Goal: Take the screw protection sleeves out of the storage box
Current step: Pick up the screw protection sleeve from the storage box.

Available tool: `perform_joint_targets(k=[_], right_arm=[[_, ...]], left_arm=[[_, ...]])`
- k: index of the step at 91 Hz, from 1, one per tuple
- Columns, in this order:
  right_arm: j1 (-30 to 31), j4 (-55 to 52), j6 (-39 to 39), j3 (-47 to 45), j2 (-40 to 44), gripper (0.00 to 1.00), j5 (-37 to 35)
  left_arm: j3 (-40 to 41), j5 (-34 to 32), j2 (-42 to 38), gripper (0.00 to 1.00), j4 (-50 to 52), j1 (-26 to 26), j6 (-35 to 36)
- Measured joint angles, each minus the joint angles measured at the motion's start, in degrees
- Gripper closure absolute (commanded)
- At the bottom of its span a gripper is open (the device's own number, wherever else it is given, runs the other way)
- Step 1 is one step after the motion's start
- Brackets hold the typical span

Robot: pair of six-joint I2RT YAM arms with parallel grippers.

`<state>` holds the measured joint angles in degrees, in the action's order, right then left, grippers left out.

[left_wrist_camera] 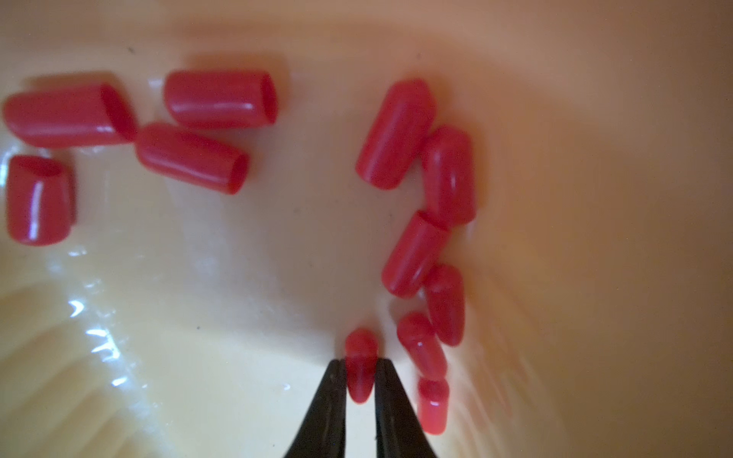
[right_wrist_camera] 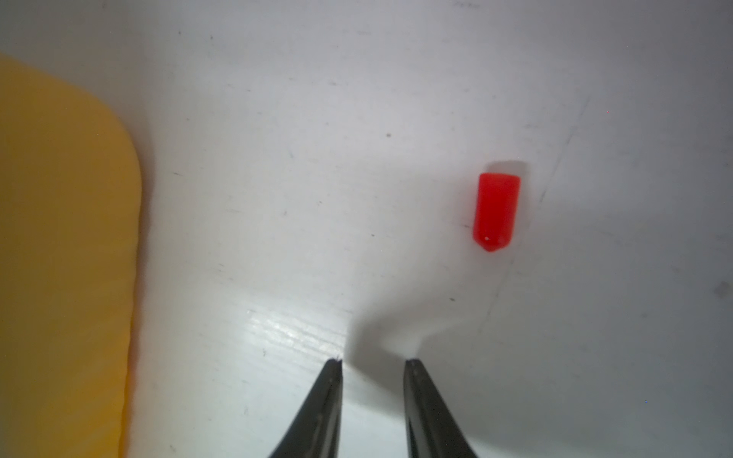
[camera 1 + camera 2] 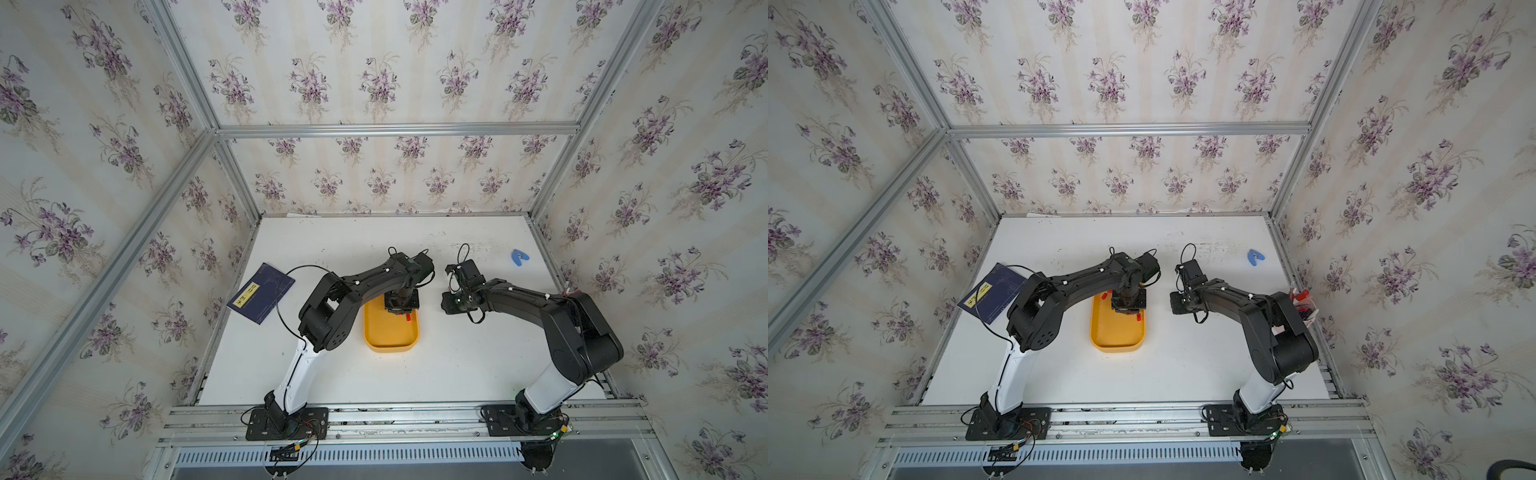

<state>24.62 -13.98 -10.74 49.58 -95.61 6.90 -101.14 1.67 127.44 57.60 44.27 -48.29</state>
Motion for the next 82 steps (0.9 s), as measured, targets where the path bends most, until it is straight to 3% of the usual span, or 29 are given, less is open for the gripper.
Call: perform_joint_targets(k=[47,82], right_arm=[[0.0,0.7,0.0,0.2,0.1,0.68,0.2],[0.0,0.4,0.1,1.4,0.1,0.68,0.0]], left_arm=[[2.1,-0.2,-5.7,0.85,0.1,0.0,2.5],[3.8,-1.8,-18.7,0.82,4.6,-2.4,6.0]])
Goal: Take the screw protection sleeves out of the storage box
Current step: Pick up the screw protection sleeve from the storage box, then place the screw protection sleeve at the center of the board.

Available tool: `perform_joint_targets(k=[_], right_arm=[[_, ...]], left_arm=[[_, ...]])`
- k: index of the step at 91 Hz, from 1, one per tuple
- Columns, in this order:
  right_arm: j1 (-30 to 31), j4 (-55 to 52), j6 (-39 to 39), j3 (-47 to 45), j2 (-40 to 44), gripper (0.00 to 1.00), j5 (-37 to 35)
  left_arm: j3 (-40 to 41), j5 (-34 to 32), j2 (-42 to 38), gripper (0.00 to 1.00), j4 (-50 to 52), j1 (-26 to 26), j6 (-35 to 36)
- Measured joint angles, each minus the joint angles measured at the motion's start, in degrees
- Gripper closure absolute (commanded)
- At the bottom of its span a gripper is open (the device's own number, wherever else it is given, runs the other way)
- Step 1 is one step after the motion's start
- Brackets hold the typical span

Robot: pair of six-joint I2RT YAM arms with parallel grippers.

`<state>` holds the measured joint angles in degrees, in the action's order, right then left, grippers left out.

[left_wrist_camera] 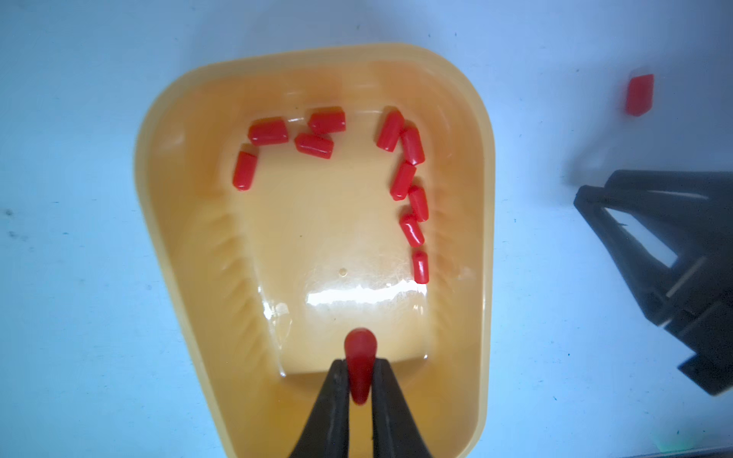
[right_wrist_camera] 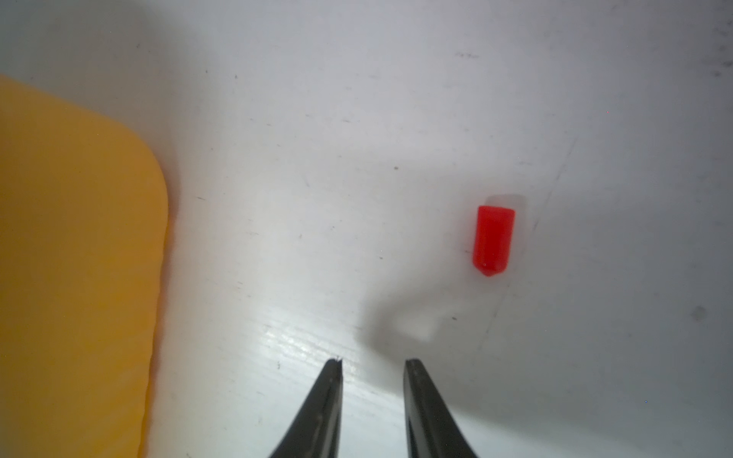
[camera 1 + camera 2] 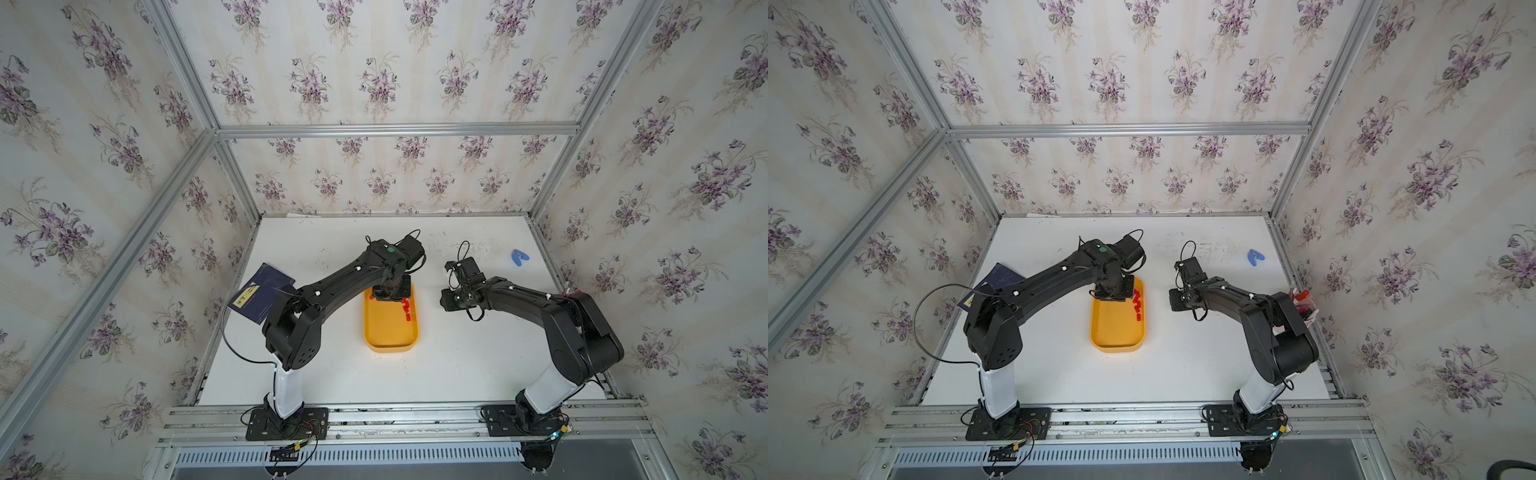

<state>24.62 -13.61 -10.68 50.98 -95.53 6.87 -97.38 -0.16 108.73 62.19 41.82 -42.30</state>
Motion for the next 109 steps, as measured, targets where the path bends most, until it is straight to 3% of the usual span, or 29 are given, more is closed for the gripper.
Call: perform_joint_targets(k=[32,57,83,109], right_arm=[[0.0,-1.4,0.2,0.3,1.1,0.68,-0.5],[0.0,-2.1,0.2,0.3,2.4,0.68,-1.3],[0.0,-3.7,0.2,0.6,4.0,0.68,-1.7],[0.0,-4.5,0.2,0.9,4.0,0.68,-1.7]], left_arm=[[8.9,-3.1,-8.5,0.82,1.4,-10.7,9.1],[15.8,-5.3,-2.9,0.83,-4.5,-14.2,14.8],[17.5,-5.9,3.3,0.84,-10.4,-15.4,17.2],[19.0,-6.2,5.9,0.76,-13.2,-16.2,17.8]])
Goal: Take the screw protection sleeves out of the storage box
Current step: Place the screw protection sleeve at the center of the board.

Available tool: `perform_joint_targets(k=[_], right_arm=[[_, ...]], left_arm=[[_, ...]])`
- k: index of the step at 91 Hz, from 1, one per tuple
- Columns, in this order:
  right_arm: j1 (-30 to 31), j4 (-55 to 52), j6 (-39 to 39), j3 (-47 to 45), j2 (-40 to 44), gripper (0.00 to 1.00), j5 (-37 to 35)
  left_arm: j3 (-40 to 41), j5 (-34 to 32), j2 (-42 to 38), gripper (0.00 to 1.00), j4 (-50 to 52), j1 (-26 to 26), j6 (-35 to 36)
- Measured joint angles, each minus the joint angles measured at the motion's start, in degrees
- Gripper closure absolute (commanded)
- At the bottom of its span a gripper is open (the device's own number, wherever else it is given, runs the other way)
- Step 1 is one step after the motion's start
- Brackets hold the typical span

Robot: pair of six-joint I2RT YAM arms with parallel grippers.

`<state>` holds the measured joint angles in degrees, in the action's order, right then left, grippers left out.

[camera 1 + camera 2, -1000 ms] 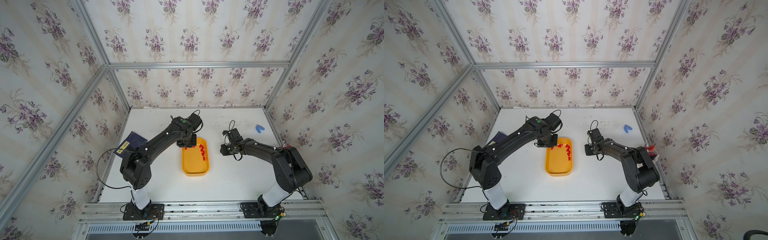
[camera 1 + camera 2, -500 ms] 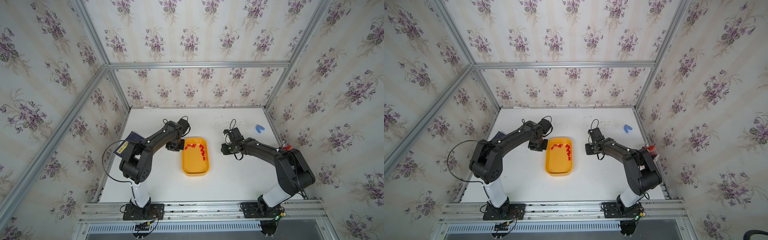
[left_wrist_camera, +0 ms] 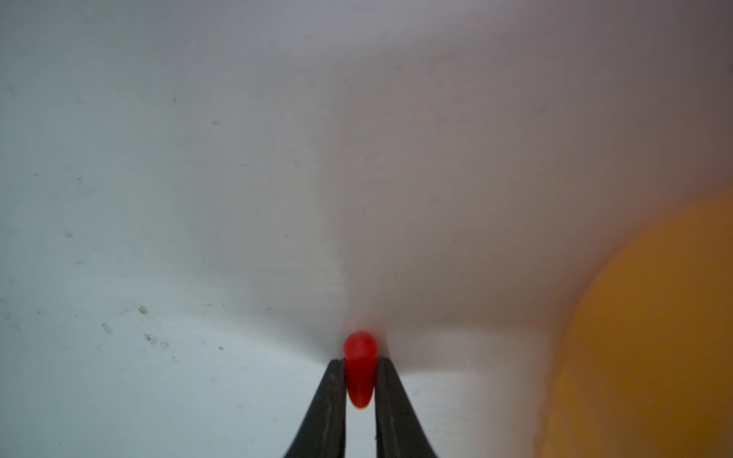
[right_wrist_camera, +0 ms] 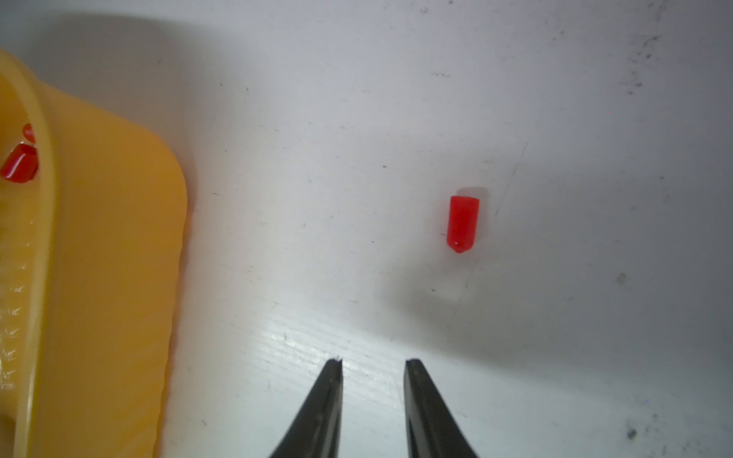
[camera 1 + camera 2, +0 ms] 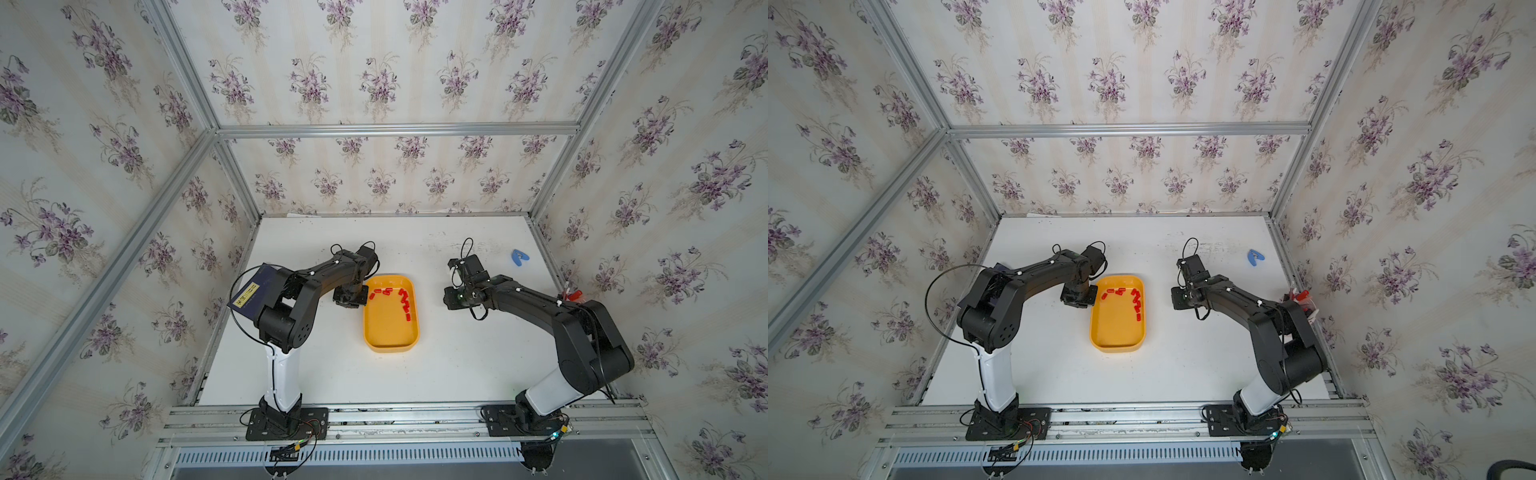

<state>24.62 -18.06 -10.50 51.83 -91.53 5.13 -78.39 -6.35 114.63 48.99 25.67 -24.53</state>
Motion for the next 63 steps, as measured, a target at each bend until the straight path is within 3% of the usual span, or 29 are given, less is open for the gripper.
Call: perform_joint_targets(k=[32,63], right_arm=[[0.0,-0.2,-0.2,0.2,1.6,0.68,0.1],[1.1,-0.1,-1.5,2.6,7.8,0.63,5.5]], left_arm=[[0.9,0.8,-2.1,0.64,-0.3,-0.5,-0.4],[-3.3,4.0,-13.8,0.53,3.0,-0.5,-2.8]])
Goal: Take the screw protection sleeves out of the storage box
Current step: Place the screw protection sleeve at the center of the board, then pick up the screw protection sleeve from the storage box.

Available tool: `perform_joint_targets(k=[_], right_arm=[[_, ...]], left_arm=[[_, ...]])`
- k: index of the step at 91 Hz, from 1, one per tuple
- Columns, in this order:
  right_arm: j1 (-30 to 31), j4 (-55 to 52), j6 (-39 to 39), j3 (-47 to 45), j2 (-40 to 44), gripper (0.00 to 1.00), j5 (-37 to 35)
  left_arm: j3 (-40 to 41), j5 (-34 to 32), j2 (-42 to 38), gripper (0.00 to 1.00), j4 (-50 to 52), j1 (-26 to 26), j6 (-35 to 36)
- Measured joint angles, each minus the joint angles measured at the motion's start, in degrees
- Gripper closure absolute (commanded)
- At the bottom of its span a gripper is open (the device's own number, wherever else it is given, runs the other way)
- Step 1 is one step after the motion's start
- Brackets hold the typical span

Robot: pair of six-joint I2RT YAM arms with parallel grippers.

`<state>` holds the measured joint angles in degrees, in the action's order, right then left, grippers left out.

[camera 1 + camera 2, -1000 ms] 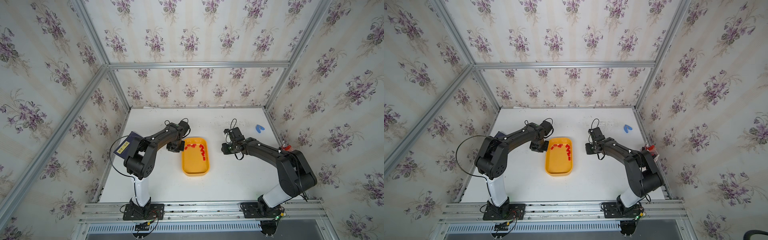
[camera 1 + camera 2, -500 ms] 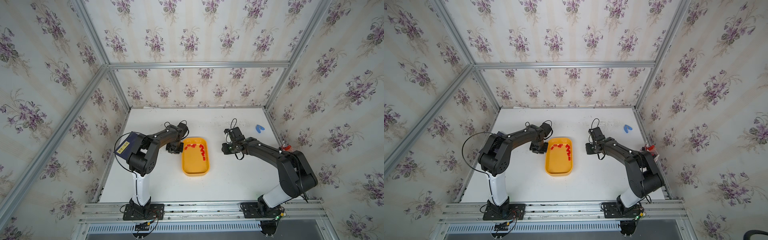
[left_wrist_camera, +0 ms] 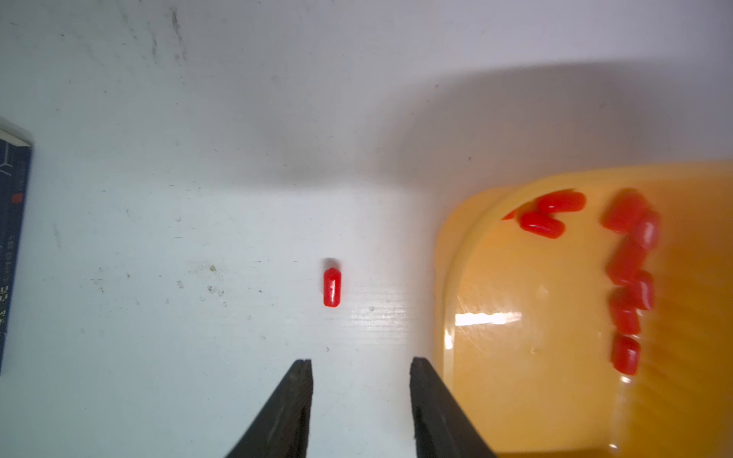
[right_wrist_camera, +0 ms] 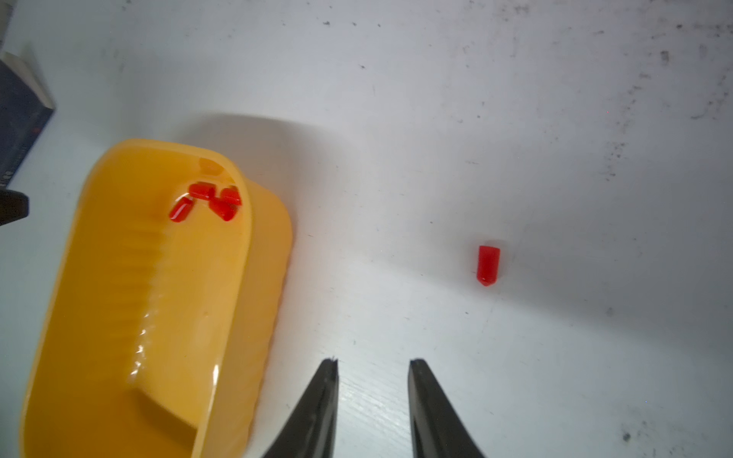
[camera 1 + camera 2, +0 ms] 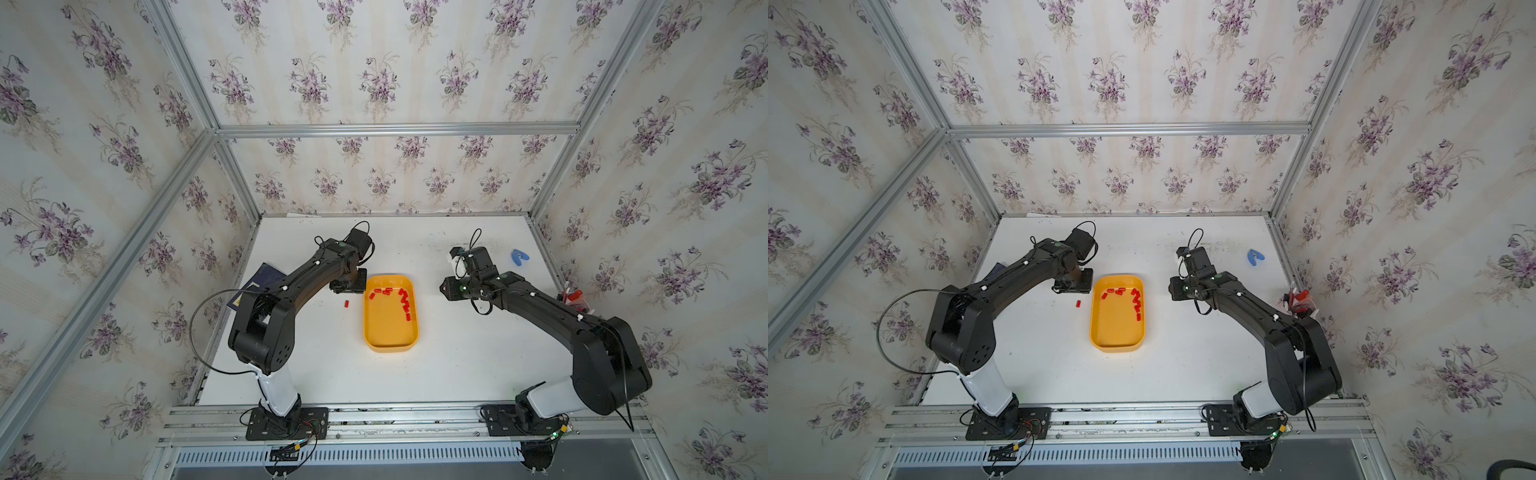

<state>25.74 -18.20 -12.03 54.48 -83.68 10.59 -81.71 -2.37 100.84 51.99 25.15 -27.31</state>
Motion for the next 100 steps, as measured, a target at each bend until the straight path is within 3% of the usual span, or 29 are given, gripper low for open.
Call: perform_joint_targets(k=[22,41,70,100], right_arm=[[8.4,-0.1,4.7,7.1,0.1,0.63,4.2],[10.6,-2.8,5.5,13.0,-4.8,0.65,3.3],[15.1,-6.6,-7.8,17.8,-9.4,0.65,1.4],[21.4,-16.7,-16.5,24.9,-17.0,0.70,-8.2]], left_arm=[[1.3,6.7,-5.9,0.53,0.3,0.0,-2.2],[3.7,9.3,-8.1,0.53,0.2,-0.1,-3.6],[7.7,11.4,-12.1,0.53,-2.4,-0.2,-4.6],[11.7,14.3,-14.7,0.54,-5.9,-0.2,-4.5]])
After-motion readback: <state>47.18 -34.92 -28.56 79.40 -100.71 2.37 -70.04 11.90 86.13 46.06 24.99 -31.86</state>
